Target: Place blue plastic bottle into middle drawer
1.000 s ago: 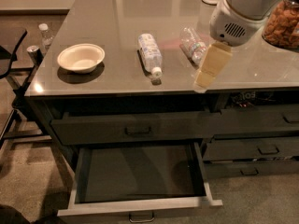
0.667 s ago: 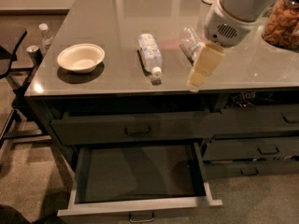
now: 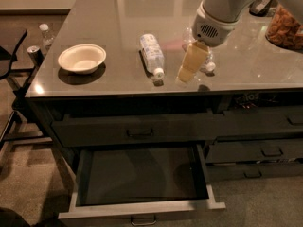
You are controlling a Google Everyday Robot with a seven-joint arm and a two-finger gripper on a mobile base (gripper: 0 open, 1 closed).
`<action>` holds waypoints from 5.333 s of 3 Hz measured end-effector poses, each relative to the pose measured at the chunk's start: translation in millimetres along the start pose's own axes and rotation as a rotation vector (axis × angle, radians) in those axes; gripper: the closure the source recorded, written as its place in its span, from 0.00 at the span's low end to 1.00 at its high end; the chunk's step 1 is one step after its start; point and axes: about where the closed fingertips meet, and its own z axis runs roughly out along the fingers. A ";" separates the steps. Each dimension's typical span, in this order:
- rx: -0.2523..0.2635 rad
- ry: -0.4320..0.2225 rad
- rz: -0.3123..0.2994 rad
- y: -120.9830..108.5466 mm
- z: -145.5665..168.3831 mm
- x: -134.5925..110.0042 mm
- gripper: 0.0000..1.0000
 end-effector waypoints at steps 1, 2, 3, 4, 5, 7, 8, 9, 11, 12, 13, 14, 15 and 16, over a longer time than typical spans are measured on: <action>-0.014 -0.021 0.009 0.6 1.1 -13.0 0.00; 0.011 -0.048 0.018 -0.7 -2.2 -79.9 0.00; 0.012 -0.054 0.013 0.4 -2.3 -83.1 0.00; 0.006 -0.074 0.048 -1.9 4.2 -86.7 0.00; -0.011 -0.080 0.116 -14.5 22.9 -104.0 0.00; -0.038 -0.072 0.191 -25.7 32.0 -147.3 0.00; -0.063 -0.087 0.217 -31.4 41.4 -146.3 0.00; -0.086 -0.092 0.248 -36.7 51.3 -146.4 0.00; -0.097 -0.080 0.274 -52.8 78.0 -146.6 0.00; -0.094 -0.066 0.276 -55.0 86.5 -146.4 0.00; -0.090 -0.050 0.280 -57.4 92.7 -146.1 0.00; -0.094 -0.036 0.284 -59.9 102.5 -146.6 0.00; -0.098 -0.023 0.289 -62.8 110.9 -146.4 0.00; -0.103 -0.012 0.295 -67.0 119.2 -145.4 0.00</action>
Offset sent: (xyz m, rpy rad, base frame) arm 0.0390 0.0785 0.0298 0.0731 -0.0487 -0.0245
